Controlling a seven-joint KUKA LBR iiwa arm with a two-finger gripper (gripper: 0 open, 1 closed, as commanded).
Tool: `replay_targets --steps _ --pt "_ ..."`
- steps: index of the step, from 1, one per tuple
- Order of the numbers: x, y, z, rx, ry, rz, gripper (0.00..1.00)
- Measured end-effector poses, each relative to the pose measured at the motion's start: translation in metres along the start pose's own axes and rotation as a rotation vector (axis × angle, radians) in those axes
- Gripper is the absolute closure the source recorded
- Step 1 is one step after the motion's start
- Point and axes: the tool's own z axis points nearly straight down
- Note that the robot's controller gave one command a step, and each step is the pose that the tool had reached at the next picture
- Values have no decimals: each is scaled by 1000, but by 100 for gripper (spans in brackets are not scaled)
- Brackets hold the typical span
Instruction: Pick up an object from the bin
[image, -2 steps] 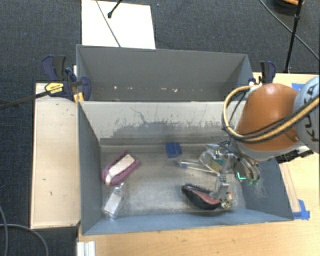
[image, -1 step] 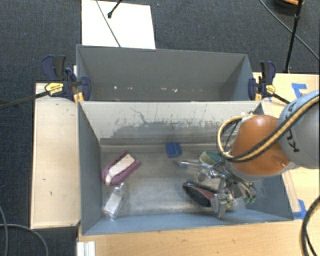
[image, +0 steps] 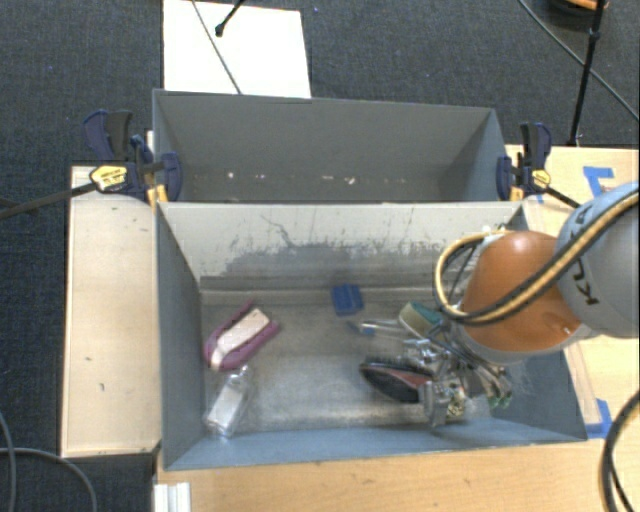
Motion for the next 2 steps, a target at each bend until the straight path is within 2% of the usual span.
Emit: replay_targets --steps 1,2 --pt "-3 -2 -136 1 -13 16 100" --pt "-1 -1 -132 -1 -5 17 0"
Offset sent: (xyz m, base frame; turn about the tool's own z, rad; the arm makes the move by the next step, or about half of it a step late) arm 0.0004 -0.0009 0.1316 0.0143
